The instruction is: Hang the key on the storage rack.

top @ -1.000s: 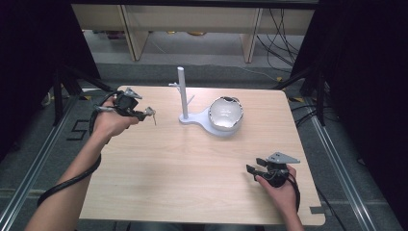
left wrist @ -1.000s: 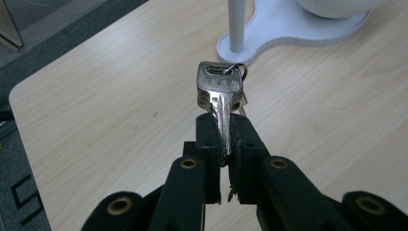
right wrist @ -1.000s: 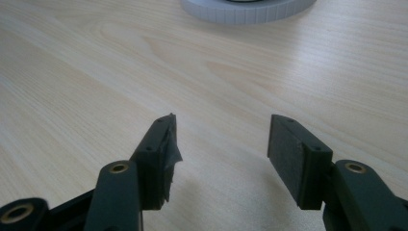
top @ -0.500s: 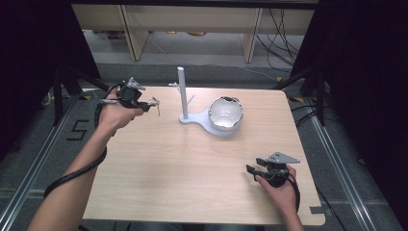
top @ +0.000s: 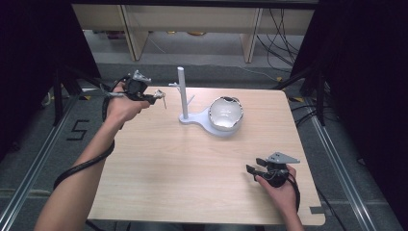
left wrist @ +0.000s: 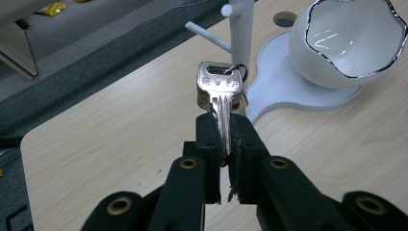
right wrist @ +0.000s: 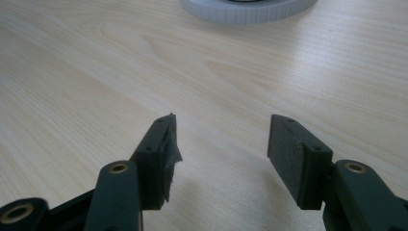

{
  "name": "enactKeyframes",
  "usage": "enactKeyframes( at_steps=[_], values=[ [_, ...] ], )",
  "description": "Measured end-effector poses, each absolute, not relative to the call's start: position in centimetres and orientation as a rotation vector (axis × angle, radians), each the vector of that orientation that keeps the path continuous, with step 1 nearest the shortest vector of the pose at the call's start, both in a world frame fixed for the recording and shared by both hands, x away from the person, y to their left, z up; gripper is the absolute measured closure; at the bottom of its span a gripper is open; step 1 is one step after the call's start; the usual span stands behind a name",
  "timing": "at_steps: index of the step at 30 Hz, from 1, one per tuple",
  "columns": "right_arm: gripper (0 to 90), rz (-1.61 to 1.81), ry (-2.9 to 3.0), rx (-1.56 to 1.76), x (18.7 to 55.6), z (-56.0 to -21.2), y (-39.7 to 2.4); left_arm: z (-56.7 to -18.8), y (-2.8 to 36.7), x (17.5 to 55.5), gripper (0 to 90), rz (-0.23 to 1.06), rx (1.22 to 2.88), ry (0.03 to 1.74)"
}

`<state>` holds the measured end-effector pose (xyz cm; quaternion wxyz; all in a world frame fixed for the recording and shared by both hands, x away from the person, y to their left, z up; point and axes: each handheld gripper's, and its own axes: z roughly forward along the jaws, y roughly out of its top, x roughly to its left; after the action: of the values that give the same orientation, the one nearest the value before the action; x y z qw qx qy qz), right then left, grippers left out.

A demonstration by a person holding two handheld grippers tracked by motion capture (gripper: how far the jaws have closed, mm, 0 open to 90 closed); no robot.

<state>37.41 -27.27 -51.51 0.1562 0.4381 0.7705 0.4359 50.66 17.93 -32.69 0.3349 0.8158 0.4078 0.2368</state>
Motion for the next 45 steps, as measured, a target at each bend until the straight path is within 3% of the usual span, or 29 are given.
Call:
enactKeyframes(
  at_steps=[45],
  values=[
    [44.5,1.248,2.214,1.233,37.5,-51.5,-27.4,-31.3,16.0,53.2,83.5,0.64,2.109,1.068]
  ],
)
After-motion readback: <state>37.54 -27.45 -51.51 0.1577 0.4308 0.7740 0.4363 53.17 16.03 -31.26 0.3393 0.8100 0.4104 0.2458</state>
